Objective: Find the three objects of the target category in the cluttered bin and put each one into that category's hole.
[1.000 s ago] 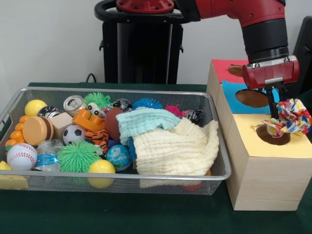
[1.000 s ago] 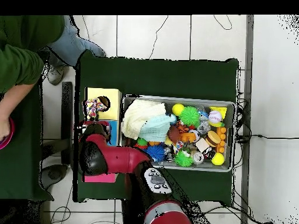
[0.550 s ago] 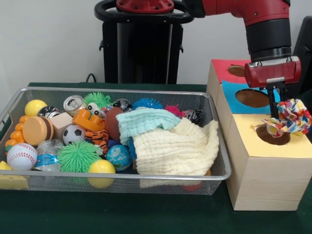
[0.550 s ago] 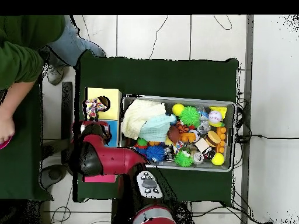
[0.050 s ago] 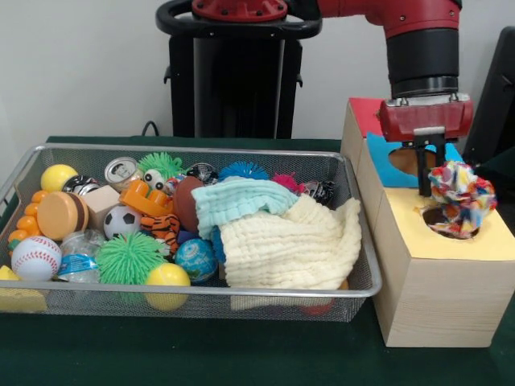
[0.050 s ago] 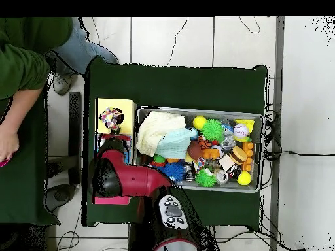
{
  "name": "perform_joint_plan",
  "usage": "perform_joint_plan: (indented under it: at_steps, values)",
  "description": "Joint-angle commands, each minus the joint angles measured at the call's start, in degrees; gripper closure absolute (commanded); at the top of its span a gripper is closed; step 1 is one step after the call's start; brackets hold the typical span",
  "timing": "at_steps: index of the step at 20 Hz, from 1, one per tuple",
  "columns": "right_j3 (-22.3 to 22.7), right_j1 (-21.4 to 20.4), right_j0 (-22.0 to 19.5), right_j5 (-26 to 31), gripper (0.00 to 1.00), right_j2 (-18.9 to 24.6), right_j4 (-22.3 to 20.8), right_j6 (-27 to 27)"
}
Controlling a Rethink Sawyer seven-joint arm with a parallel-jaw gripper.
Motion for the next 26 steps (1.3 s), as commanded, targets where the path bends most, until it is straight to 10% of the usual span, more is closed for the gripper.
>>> perform_joint_plan:
  at_steps: [1,14,26]
  values:
    - [-2.2,-1.7,-1.9,6.3,1.0,-5.5,2.9,8.2]
    - [-2.8,1.0,-1.0,5.9,1.0,-3.7,3.3,10.6]
    - [-3.1,4.1,-9.1,4.2,1.0,9.2,-1.7,12.4]
